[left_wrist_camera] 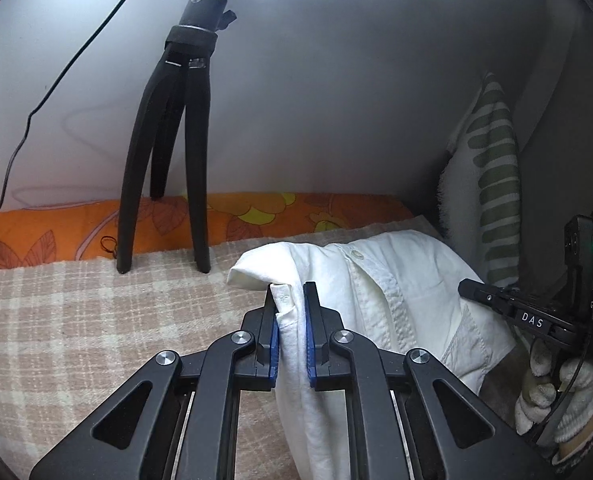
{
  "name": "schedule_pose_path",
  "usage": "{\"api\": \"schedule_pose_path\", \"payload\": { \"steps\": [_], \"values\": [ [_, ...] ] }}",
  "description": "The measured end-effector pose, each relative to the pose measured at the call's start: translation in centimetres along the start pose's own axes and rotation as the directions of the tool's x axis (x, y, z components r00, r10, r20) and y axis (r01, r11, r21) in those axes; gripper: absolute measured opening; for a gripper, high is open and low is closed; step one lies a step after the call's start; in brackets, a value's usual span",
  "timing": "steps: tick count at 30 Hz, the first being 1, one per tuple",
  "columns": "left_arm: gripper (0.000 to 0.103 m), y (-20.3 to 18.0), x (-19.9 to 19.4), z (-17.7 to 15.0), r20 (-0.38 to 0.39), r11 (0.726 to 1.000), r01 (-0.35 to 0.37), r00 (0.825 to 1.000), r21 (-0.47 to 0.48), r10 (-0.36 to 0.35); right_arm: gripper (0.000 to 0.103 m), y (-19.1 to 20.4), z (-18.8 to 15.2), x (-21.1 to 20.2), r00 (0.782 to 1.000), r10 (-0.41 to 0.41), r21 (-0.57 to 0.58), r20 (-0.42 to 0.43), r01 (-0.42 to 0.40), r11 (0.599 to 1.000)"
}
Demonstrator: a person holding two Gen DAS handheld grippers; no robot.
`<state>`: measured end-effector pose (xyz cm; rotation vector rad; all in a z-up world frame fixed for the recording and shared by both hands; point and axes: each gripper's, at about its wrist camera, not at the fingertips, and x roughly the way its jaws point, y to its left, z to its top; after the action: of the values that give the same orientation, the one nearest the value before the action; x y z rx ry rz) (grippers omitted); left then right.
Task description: Fold small clothes
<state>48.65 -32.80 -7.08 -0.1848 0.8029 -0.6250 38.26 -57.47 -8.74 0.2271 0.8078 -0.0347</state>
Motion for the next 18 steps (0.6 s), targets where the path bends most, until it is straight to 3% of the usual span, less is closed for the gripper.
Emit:
{"api": "schedule_pose_path", "payload": {
  "steps": [4, 7, 8, 10, 13, 16, 18],
  "values": [
    [0.015, -0.5, 0.4, 0.1, 0.006, 0.998, -0.058, 0.998, 0.03, 0.058, 0.003, -0.2, 0.1, 0.7, 0.998, -0.065, -0.017, 0.0, 0.065, 0.998],
    [0.036, -0.2, 0.6, 0.2, -0.027, 0.995, -0.099, 0.995, 0.026, 0.1, 0.006, -0.2, 0.2, 0.6, 0.995, -0.1, -0.03, 0.009, 0.101, 0.994],
    [0.046, 0.0, 0.3, 0.2, -0.024, 0.995, -0.095, 0.995, 0.019, 0.096, 0.022, -0.3, 0.3, 0.5, 0.995, -0.102, -0.028, 0.007, 0.102, 0.994],
    [0.055, 0.2, -0.2, 0.2, -0.01, 0.995, -0.101, 0.995, 0.015, 0.101, 0.044, -0.3, 0.3, -0.1, 0.994, -0.102, -0.022, 0.027, 0.103, 0.994],
    [0.066, 0.1, -0.8, 0.1, -0.011, 0.993, -0.111, 0.994, 0.028, 0.111, 0.061, -0.4, 0.2, -0.6, 0.996, -0.079, -0.007, 0.044, 0.08, 0.997],
    [0.069, -0.3, -1.7, 0.0, -0.007, 0.991, -0.123, 0.992, 0.048, 0.123, 0.082, 0.0, 0.1, -1.2, 0.993, -0.102, 0.002, 0.06, 0.102, 0.995],
    [0.071, -0.7, -2.2, -0.1, -0.005, 0.99, -0.126, 0.992, 0.06, 0.127, 0.084, 0.2, 0.0, -1.6, 0.991, -0.111, 0.004, 0.07, 0.111, 0.994]
  ]
}}
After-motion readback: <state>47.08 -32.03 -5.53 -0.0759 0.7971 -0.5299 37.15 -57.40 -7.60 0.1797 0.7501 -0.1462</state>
